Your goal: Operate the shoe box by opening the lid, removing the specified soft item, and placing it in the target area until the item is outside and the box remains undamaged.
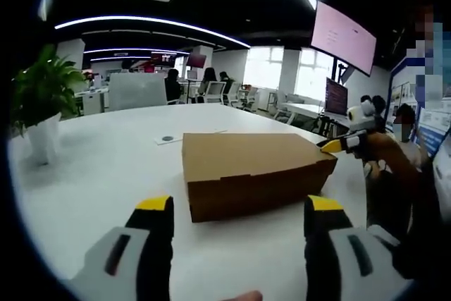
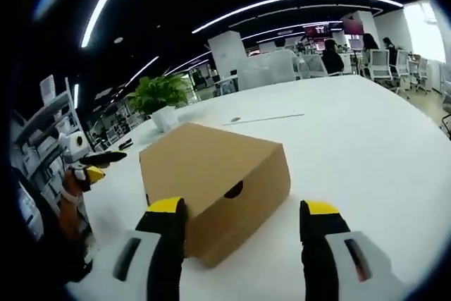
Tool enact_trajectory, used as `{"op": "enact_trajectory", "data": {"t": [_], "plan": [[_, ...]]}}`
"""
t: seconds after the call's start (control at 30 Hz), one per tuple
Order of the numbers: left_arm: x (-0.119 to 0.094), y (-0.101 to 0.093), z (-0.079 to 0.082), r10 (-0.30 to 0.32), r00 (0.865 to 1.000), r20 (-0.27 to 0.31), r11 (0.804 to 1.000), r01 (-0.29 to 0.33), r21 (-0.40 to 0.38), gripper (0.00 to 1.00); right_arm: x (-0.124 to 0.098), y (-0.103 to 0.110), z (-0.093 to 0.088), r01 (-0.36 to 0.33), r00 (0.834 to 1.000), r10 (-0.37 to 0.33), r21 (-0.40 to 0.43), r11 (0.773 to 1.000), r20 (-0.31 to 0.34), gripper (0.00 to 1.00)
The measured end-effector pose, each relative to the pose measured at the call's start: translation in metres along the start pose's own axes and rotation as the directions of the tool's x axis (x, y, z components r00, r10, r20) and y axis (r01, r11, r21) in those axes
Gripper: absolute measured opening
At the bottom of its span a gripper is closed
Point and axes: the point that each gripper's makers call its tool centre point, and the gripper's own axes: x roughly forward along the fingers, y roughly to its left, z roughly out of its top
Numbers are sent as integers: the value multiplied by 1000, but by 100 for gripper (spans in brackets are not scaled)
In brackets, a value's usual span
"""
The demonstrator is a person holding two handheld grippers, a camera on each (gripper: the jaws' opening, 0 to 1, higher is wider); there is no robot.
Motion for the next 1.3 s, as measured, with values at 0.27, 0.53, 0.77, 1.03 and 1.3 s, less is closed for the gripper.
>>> {"op": "enact_trajectory", "data": {"t": [0.27,0.53,0.77,1.03,1.3], "plan": [[-1,-4,0,-8,1000,-2,1000,8,5,77,2,1,-7,-57,998,61,139,989,-24,62],[-4,-3,-2,-4,1000,-11,1000,4,10,76,2,3,-9,-67,997,73,176,982,-29,61],[-7,-3,-2,-3,1000,-13,1000,4,11,76,3,16,-13,-145,986,164,313,939,-34,52],[-6,-8,-4,-15,1000,-19,1000,15,10,76,5,7,-16,-115,988,142,332,936,-57,60],[-5,-15,-8,-38,999,-29,999,38,8,75,0,33,-18,-152,975,212,481,864,-72,54]]}}
